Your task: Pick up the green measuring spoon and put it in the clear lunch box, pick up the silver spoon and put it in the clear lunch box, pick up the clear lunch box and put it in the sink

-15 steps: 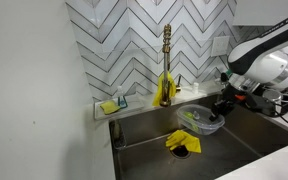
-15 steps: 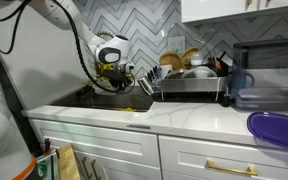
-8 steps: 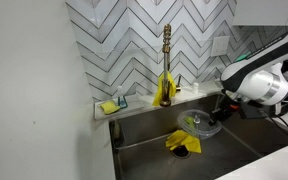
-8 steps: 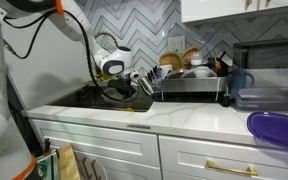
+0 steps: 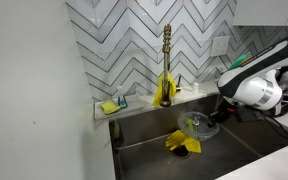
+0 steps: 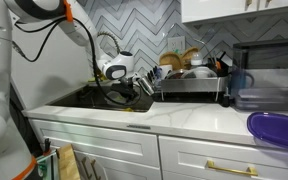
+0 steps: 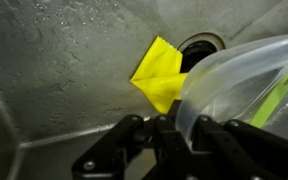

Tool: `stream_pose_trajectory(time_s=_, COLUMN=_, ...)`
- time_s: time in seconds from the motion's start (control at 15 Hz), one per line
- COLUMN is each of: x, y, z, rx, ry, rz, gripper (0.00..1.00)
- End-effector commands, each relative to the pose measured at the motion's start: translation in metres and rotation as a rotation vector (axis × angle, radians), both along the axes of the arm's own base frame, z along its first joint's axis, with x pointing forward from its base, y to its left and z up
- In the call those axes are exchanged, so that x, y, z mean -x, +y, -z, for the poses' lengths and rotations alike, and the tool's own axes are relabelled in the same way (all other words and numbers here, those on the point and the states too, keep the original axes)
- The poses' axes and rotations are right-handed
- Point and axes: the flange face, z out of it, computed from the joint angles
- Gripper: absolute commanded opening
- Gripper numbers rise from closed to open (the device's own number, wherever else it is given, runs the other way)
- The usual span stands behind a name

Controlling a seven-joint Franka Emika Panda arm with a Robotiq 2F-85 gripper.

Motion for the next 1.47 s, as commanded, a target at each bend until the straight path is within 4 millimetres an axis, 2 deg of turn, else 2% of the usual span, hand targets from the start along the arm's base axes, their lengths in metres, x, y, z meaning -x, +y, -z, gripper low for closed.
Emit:
stream_pose_trajectory(time_s=0.0, x=-0.006, y=0.004, z=0.012, rx=0.022, ry=0.036, rz=0.001, gripper=0.02)
stream_pose_trajectory(time_s=0.8, x=-0.042, y=0.033, z=0.075, rx=0.110, ry=0.084, rz=0.024, gripper=0.02)
stream_pose_trajectory(time_s=1.4, x=-0.054, y=0.054, z=0.104, rx=0.156, ry=0.133, rz=0.028, gripper=0.02)
